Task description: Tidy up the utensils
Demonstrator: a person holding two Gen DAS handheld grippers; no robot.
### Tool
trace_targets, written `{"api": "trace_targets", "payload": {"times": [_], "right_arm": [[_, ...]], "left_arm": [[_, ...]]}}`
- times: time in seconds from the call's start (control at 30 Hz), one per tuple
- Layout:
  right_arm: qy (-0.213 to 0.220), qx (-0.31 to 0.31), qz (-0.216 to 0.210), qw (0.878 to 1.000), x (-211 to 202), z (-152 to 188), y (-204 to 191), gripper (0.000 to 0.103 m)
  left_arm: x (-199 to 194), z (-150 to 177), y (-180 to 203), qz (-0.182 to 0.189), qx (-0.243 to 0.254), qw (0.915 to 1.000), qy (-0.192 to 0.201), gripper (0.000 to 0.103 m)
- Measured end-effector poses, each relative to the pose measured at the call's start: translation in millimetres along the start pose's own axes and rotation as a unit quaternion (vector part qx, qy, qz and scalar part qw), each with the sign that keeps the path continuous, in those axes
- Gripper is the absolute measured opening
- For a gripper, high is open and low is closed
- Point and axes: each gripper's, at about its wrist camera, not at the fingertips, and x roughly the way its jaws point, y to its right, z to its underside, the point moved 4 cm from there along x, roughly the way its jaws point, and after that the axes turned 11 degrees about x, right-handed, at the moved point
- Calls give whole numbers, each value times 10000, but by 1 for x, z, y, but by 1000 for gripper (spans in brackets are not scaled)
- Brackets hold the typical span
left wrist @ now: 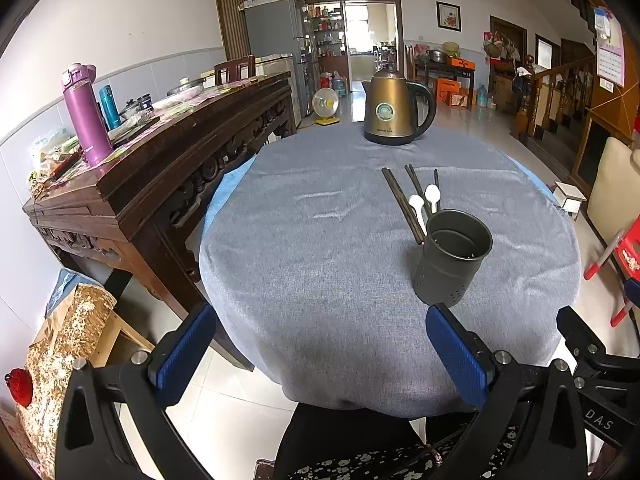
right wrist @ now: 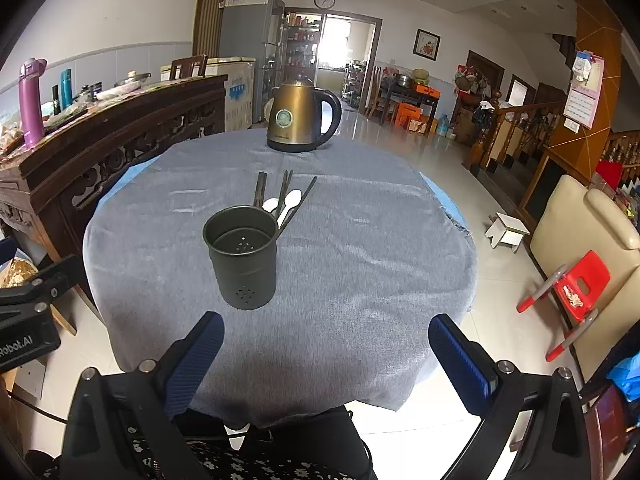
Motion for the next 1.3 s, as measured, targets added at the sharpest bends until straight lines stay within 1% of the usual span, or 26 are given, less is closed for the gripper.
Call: {"api": "trace_targets", "payload": {"times": [0.03, 0.2, 0.3, 0.4, 0.5, 0.57, 0.63, 0.73, 0.8, 0.83, 0.87, 0.93, 1.0, 1.07, 1.13, 1.17, 1.2, 1.23, 1.3], "right_arm": [[44, 1, -4, 10000, 1, 0, 0, 103], [-26, 77, -125, 9999, 8, -4, -2, 103], [-72, 256, -417, 9988, 12, -11, 3, 103], [-133, 505, -667, 9964, 19, -20, 11, 103], [-199, 757, -913, 9927, 29, -33, 19, 103], [-264, 948, -1045, 9896, 38, -43, 26, 103], [-289, 1077, -1059, 9881, 51, -55, 35, 103], [-331, 1145, -1033, 9875, 78, -76, 43, 103], [-405, 1148, -1073, 9867, 98, -88, 44, 103], [-485, 1121, -1082, 9866, 111, -93, 44, 103], [-577, 1097, -1089, 9863, 121, -96, 45, 103], [-846, 1116, -1233, 9824, 153, -109, 41, 103], [-1076, 1127, -1350, 9785, 181, -118, 38, 103], [-1308, 1156, -1440, 9740, 216, -130, 34, 100], [-1469, 1180, -1519, 9703, 243, -139, 30, 93], [-1600, 1231, -1595, 9663, 263, -145, 28, 91], [-1659, 1276, -1670, 9635, 276, -149, 26, 85], [-1784, 1369, -1780, 9580, 293, -153, 23, 78], [-2009, 1548, -1911, 9483, 321, -161, 19, 71]], "left_arm": [[0, 0, 0, 7, -19, 10000, 35, 103], [4, -4, -3, 65, -105, 9999, 46, 103], [11, -13, -11, 123, -169, 9998, -19, 103], [21, -22, -19, 315, -408, 9986, -113, 103], [39, -34, -26, 481, -588, 9968, -267, 103], [57, -44, -29, 511, -626, 9960, -379, 103], [78, -56, -30, 418, -572, 9963, -478, 103], [106, -71, -28, 444, -559, 9958, -579, 103], [135, -83, -24, 418, -463, 9954, -724, 103], [144, -86, -23, 424, -443, 9952, -768, 103], [161, -93, -21, 466, -441, 9942, -860, 103], [182, -102, -20, 574, -489, 9928, -936, 103], [208, -115, -15, 760, -550, 9899, -1063, 103], [228, -126, -11, 883, -575, 9880, -1129, 102], [250, -138, -5, 1031, -585, 9857, -1198, 96], [258, -142, -2, 1078, -580, 9849, -1225, 93], [266, -146, 1, 1140, -576, 9840, -1239, 84], [275, -150, 6, 1212, -561, 9826, -1289, 75], [298, -159, 16, 1423, -548, 9780, -1423, 71]]}}
